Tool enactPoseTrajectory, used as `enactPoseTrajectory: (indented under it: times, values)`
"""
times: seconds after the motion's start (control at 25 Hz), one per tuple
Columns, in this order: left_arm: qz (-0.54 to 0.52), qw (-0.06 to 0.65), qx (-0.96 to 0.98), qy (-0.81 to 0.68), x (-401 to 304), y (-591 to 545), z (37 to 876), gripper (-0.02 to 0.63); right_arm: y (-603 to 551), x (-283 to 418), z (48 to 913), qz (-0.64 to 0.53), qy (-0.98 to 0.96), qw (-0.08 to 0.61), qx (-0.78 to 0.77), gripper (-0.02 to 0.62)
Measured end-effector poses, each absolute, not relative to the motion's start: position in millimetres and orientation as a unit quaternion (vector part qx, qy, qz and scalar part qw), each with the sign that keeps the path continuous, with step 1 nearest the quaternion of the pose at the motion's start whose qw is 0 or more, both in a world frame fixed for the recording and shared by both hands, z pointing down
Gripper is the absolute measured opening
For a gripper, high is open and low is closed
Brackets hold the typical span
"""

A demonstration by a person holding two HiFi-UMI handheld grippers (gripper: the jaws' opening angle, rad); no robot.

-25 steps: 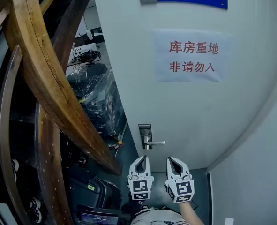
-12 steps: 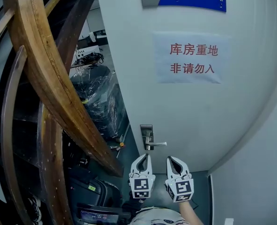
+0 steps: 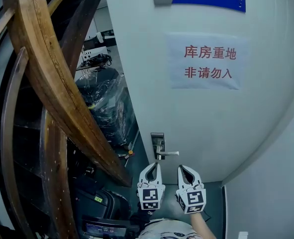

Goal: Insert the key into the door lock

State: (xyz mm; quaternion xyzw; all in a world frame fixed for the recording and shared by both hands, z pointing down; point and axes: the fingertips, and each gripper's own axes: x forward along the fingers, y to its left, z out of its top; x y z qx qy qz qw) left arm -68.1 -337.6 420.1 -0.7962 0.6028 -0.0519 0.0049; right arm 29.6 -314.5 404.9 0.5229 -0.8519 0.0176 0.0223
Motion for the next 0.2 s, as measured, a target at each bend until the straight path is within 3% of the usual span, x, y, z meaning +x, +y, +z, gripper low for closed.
enactPoseTrajectory:
  times: [0.2]
  values:
    - [-0.050, 0.006, -0.795, 0.604, -70.6, -345.4, 418.9, 0.005, -323.0, 29.5, 402.9, 0.016, -0.849, 0.017, 0.529, 0.006]
